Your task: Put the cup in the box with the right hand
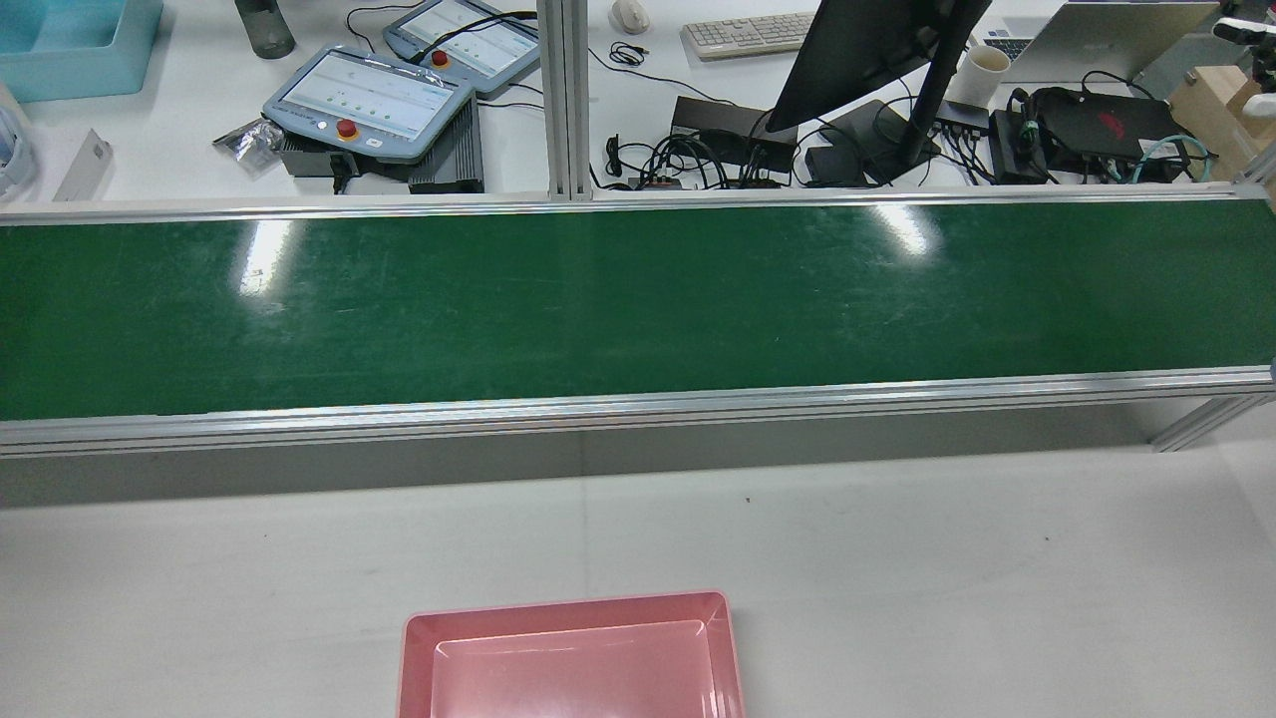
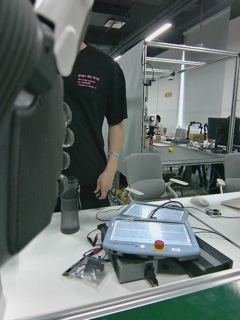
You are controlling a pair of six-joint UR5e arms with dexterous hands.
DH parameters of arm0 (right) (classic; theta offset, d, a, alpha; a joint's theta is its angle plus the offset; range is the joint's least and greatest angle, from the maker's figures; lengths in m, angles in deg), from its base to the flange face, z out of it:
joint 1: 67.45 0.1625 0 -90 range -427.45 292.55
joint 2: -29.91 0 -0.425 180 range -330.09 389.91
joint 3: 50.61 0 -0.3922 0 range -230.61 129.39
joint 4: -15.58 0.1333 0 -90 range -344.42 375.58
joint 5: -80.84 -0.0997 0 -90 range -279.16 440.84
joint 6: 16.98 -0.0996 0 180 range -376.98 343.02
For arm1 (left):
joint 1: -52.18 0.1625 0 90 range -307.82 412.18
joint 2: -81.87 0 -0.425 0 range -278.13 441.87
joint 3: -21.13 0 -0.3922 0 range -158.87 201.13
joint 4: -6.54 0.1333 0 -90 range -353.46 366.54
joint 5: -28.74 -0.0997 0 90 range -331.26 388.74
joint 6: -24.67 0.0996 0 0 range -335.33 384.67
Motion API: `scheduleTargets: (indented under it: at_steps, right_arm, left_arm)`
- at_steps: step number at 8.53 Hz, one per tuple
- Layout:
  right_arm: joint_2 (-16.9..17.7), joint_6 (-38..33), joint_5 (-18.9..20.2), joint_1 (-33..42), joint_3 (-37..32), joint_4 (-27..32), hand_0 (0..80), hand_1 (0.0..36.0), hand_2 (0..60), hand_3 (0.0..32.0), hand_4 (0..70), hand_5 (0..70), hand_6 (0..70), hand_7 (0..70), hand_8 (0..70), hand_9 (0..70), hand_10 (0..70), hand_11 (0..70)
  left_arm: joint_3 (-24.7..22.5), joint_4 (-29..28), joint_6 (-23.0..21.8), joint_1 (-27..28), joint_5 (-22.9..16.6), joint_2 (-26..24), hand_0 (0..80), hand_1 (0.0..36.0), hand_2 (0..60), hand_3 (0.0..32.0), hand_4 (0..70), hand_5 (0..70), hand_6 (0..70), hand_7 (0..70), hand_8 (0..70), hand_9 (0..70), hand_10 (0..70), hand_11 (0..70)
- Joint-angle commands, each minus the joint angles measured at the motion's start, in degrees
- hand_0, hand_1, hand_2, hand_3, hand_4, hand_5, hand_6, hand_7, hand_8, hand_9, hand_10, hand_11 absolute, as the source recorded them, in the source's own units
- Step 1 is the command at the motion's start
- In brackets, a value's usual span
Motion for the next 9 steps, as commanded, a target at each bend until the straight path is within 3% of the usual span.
scheduleTargets:
  at_steps: [1,2,4,5,7,8,9]
  right_arm:
    - [0.81,-0.53,0.17,-0.43,0.28,0.00,53.7,12.1,0.0,0.0,12.3,4.8,6.1,24.3,0.2,5.4,0.0,0.0]
    - [1.43,-0.53,0.17,-0.61,0.37,0.08,54.0,12.3,0.0,0.0,12.2,4.9,6.0,23.7,0.2,5.1,0.0,0.0]
    - [1.61,-0.62,0.17,-0.70,0.72,0.08,52.5,15.5,6.2,0.0,8.2,5.0,5.8,22.5,0.1,5.0,0.0,0.0]
    - [1.61,-0.62,0.17,-0.70,0.72,0.08,53.5,13.9,2.2,0.0,10.4,5.1,5.6,21.6,0.2,5.0,0.0,0.0]
    - [1.61,-0.62,0.17,-0.78,0.81,0.08,53.1,15.1,4.6,0.0,9.4,5.1,5.8,22.5,0.3,5.4,0.0,0.0]
    - [1.61,-0.62,0.17,-0.79,0.89,0.08,54.1,13.4,0.0,0.0,12.0,5.1,5.9,22.9,0.2,5.3,0.0,0.0]
    - [1.61,-0.62,0.17,-0.79,0.90,0.08,53.0,15.3,4.6,0.0,9.6,5.1,5.9,23.1,0.2,5.3,0.0,0.0]
  left_arm:
    - [0.00,0.00,-0.09,0.00,0.00,0.00,0.0,0.0,0.0,0.0,0.0,0.0,0.0,0.0,0.0,0.0,0.0,0.0]
    - [0.00,0.00,0.00,0.00,0.00,0.00,0.0,0.0,0.0,0.0,0.0,0.0,0.0,0.0,0.0,0.0,0.0,0.0]
    - [0.00,0.00,-0.09,0.00,0.00,0.00,0.0,0.0,0.0,0.0,0.0,0.0,0.0,0.0,0.0,0.0,0.0,0.0]
    - [0.00,0.00,0.00,0.00,0.00,0.00,0.0,0.0,0.0,0.0,0.0,0.0,0.0,0.0,0.0,0.0,0.0,0.0]
    - [0.00,0.00,0.00,0.00,0.00,0.00,0.0,0.0,0.0,0.0,0.0,0.0,0.0,0.0,0.0,0.0,0.0,0.0]
    - [0.00,0.00,0.00,0.00,0.00,0.00,0.0,0.0,0.0,0.0,0.0,0.0,0.0,0.0,0.0,0.0,0.0,0.0]
    - [0.00,0.00,0.00,0.00,0.00,0.00,0.0,0.0,0.0,0.0,0.0,0.0,0.0,0.0,0.0,0.0,0.0,0.0]
